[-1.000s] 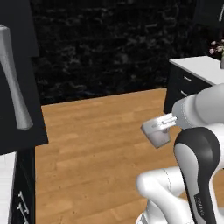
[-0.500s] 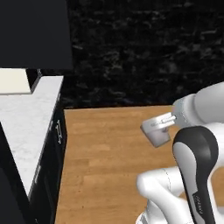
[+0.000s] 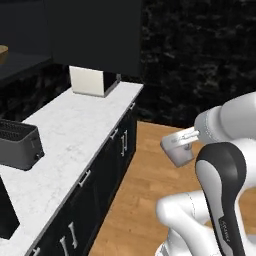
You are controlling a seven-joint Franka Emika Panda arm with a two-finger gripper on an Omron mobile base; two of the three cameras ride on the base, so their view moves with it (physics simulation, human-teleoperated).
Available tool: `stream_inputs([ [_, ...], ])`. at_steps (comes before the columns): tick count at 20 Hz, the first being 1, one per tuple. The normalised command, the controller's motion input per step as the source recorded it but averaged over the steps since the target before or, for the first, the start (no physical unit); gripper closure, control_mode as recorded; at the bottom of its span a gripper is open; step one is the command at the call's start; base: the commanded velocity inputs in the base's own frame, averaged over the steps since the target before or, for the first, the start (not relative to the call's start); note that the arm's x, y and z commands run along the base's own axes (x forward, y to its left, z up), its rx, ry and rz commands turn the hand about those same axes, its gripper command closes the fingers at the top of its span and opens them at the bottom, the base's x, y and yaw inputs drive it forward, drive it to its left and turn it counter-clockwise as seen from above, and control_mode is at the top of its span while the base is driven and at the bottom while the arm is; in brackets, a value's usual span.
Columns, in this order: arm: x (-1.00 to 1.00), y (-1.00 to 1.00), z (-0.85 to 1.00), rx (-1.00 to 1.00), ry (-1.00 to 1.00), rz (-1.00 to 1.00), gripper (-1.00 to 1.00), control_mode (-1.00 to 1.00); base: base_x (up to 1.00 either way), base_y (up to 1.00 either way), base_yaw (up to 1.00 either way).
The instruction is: Gather all objects into one cabinet and sort the glasses and bowls to opposite sides.
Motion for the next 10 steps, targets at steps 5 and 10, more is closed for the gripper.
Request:
stream_inputs([
  [5,0.00,0.00,0.00,0.00,0.00,0.00,1.00,1.00,0.16,0.00,0.71],
  [10,0.00,0.00,0.00,0.00,0.00,0.00,1.00,1.00,0.49,0.00,0.69],
])
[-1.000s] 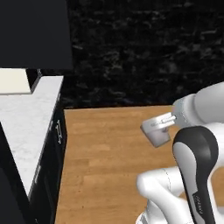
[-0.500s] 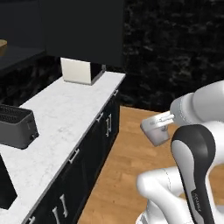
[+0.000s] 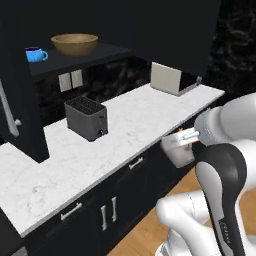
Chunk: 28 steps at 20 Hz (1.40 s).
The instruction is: Gather all objects into one cabinet and sort the glasses and bowls to opposite sides.
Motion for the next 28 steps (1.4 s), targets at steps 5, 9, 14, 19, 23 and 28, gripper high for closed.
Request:
stream_inputs([
  [5,0.00,0.00,0.00,0.00,0.00,0.00,1.00,1.00,0.49,-0.09,0.63],
  [9,0.00,0.00,0.00,0.00,0.00,0.00,1.00,1.00,0.41,0.00,0.58],
  [14,0.00,0.00,0.00,0.00,0.00,0.00,1.00,1.00,0.45,0.00,0.46],
  [19,0.00,0.00,0.00,0.00,0.00,0.00,1.00,1.00,0.64,-0.09,0.25],
  [23,0.00,0.00,0.00,0.00,0.00,0.00,1.00,1.00,0.45,-0.07,0.15],
  [28,0.00,0.00,0.00,0.00,0.00,0.00,1.00,1.00,0.15,-0.02,0.10],
])
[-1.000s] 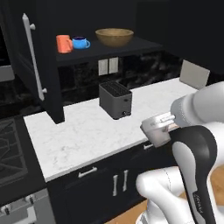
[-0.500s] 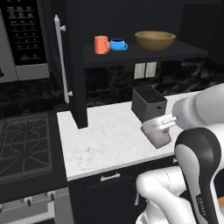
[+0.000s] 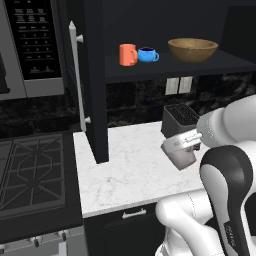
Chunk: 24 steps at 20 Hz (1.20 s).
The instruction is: Gather all objects into one cabinet and sort the glasses and bowls to opposite sides.
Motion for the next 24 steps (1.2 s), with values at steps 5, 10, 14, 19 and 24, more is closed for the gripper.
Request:
stream_inputs([
  [5,0.00,0.00,0.00,0.00,0.00,0.00,1.00,1.00,0.00,0.00,0.00],
  [10,0.09,0.00,0.28,0.06,-0.36,0.13,1.00,-1.00,0.00,0.00,0.00],
  [14,0.51,0.00,0.44,0.18,-0.44,0.20,1.00,-1.00,0.00,0.00,0.00],
  [19,0.87,0.07,0.33,0.15,-0.31,0.20,1.00,-1.00,0.00,0.00,0.00],
  [24,0.92,0.26,0.54,0.12,-0.03,0.18,1.00,-1.00,0.00,0.00,0.00],
])
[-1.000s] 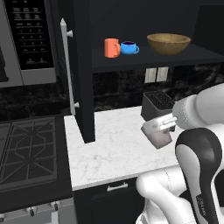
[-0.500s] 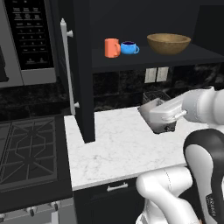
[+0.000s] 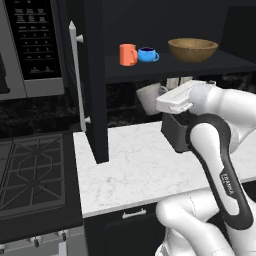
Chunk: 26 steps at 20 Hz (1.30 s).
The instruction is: Gather all objects into one cabinet and sort the glasses and bowls to opposite sides.
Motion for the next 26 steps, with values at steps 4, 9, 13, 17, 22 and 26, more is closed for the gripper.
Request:
stream_inputs([
  [4,0.88,0.29,0.55,0.10,0.00,0.16,1.00,-1.00,0.00,0.00,0.00],
  [9,0.81,0.21,0.45,0.09,0.00,0.15,1.00,-1.00,0.00,0.00,0.00],
  [13,0.77,0.22,0.05,0.07,-0.02,0.18,1.00,-1.00,0.00,0.00,0.00],
  [17,0.89,0.33,0.03,0.05,-0.04,0.15,1.00,-1.00,0.00,0.00,0.00],
  [22,0.84,0.42,0.04,0.01,-0.01,0.10,1.00,-1.00,0.00,0.00,0.00],
  [26,0.79,0.37,0.10,0.00,-0.05,0.06,1.00,-1.00,0.00,0.00,0.00],
])
